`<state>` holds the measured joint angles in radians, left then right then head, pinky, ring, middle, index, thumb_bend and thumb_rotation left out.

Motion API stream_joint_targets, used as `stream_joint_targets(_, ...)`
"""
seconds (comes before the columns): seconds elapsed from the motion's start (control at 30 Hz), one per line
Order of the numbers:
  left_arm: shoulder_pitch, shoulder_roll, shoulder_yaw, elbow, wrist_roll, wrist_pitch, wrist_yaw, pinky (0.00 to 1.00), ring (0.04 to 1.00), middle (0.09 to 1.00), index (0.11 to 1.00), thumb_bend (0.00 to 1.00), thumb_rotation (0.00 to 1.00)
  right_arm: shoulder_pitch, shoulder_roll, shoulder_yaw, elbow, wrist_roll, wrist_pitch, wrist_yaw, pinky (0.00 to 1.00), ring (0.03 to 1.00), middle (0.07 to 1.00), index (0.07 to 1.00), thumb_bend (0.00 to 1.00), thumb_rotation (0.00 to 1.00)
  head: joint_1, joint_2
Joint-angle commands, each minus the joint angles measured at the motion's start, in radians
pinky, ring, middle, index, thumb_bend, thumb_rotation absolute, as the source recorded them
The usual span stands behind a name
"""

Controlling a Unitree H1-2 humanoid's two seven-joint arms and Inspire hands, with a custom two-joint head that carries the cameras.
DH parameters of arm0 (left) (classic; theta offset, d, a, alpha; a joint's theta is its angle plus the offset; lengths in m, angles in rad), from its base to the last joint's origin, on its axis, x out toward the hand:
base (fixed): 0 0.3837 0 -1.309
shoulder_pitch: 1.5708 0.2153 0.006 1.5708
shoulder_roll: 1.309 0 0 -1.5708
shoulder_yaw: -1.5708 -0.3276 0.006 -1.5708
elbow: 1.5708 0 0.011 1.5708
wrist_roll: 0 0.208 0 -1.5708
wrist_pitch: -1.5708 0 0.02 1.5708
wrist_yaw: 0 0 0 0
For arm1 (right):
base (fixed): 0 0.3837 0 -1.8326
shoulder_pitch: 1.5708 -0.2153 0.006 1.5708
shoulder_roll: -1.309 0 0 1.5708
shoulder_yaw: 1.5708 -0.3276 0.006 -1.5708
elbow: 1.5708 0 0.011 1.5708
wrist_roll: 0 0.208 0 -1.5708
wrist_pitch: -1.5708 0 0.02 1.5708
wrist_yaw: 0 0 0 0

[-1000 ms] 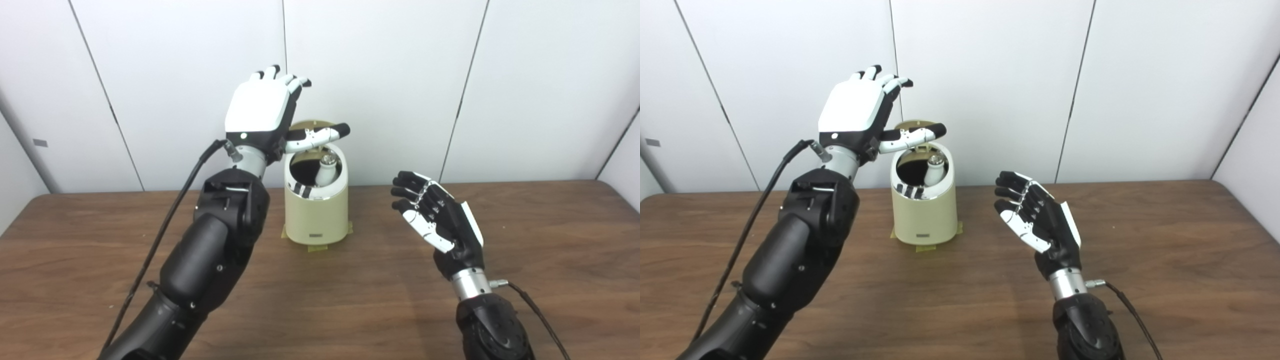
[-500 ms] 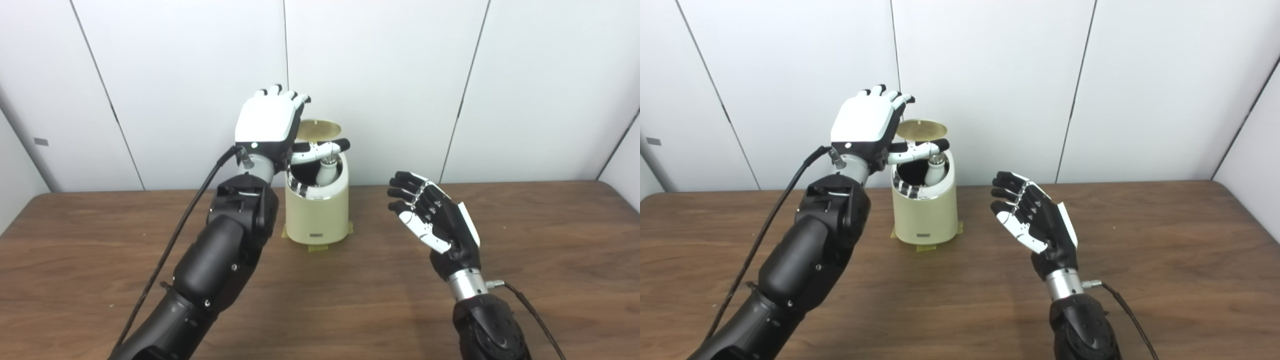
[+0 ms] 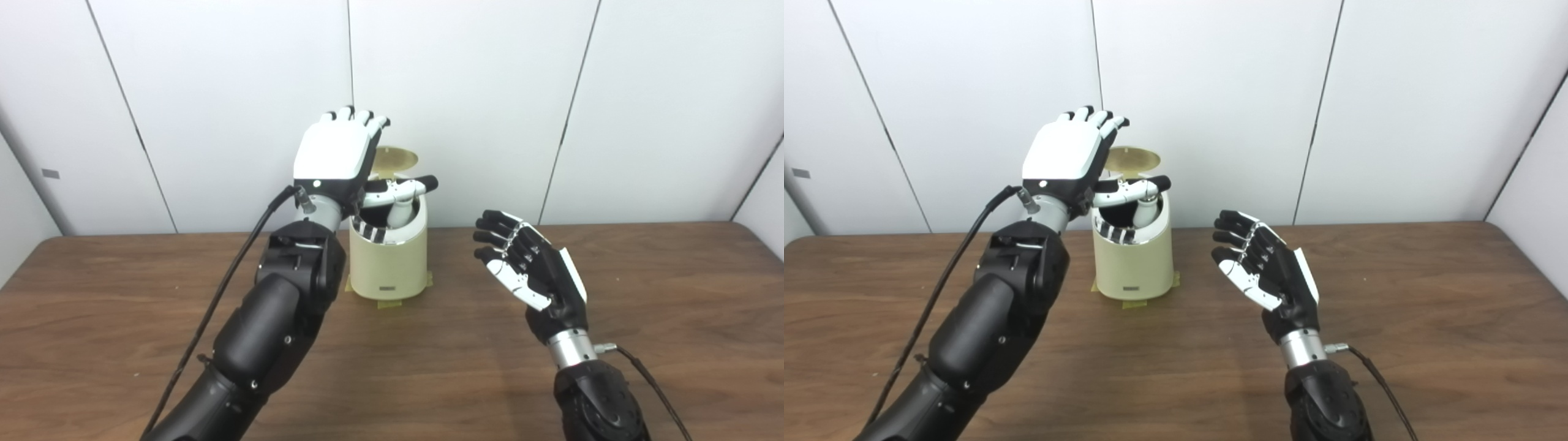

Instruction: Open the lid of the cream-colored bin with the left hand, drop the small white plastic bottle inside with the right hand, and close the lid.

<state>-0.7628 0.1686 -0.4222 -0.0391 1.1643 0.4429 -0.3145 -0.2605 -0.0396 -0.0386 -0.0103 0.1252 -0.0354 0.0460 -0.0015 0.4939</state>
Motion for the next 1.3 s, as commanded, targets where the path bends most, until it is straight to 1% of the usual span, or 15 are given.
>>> stream_joint_targets(0.0, -0.04, 0.012, -0.002, -0.037, 0.04, -0.024, 0.012, 1.0, 1.0, 0.959, 0.931, 0.81, 1.0, -0.036, 0.003, 0.005, -0.049, 0.001, -0.001, 0.004, 0.64, 0.735, 0.745, 0.725, 0.27, 0.24, 0.002, -0.001)
stream_joint_targets(0.13, -0.032, 0.012, -0.016, -0.04, 0.076, -0.038, -0.006, 1.0, 1.0, 0.962, 0.939, 0.81, 1.0, -0.034, 0.007, 0.008, -0.06, -0.009, 0.012, -0.002, 0.64, 0.735, 0.745, 0.723, 0.28, 0.22, 0.0, 0.001)
stream_joint_targets(0.3, -0.017, 0.01, -0.019, -0.036, 0.088, -0.056, -0.031, 1.0, 1.0, 0.978, 0.947, 0.81, 1.0, -0.032, 0.008, 0.01, -0.065, -0.019, 0.018, -0.007, 0.64, 0.735, 0.743, 0.719, 0.28, 0.22, -0.003, 0.006)
stream_joint_targets(0.57, -0.001, -0.008, -0.022, -0.003, 0.106, -0.061, -0.051, 1.0, 1.0, 0.956, 0.933, 0.83, 1.0, -0.029, 0.008, 0.009, -0.076, -0.012, 0.026, -0.005, 0.63, 0.726, 0.739, 0.717, 0.28, 0.22, -0.007, 0.011)
stream_joint_targets(0.83, -0.008, -0.014, -0.011, 0.034, 0.093, -0.069, -0.04, 1.0, 1.0, 0.954, 0.93, 0.85, 1.0, -0.031, 0.008, 0.014, -0.08, -0.019, 0.029, -0.004, 0.63, 0.724, 0.736, 0.718, 0.28, 0.22, -0.008, 0.011)
stream_joint_targets(1.1, 0.004, -0.02, -0.005, 0.029, 0.078, -0.078, -0.029, 1.0, 1.0, 0.94, 0.919, 0.83, 1.0, -0.03, 0.011, 0.013, -0.087, -0.016, 0.037, -0.004, 0.62, 0.721, 0.736, 0.716, 0.28, 0.23, -0.009, 0.01)
stream_joint_targets(1.27, 0.012, -0.022, -0.004, 0.019, 0.078, -0.077, -0.034, 1.0, 1.0, 0.943, 0.926, 0.82, 1.0, -0.028, 0.014, 0.013, -0.091, -0.015, 0.042, -0.005, 0.62, 0.719, 0.733, 0.715, 0.28, 0.23, -0.01, 0.012)
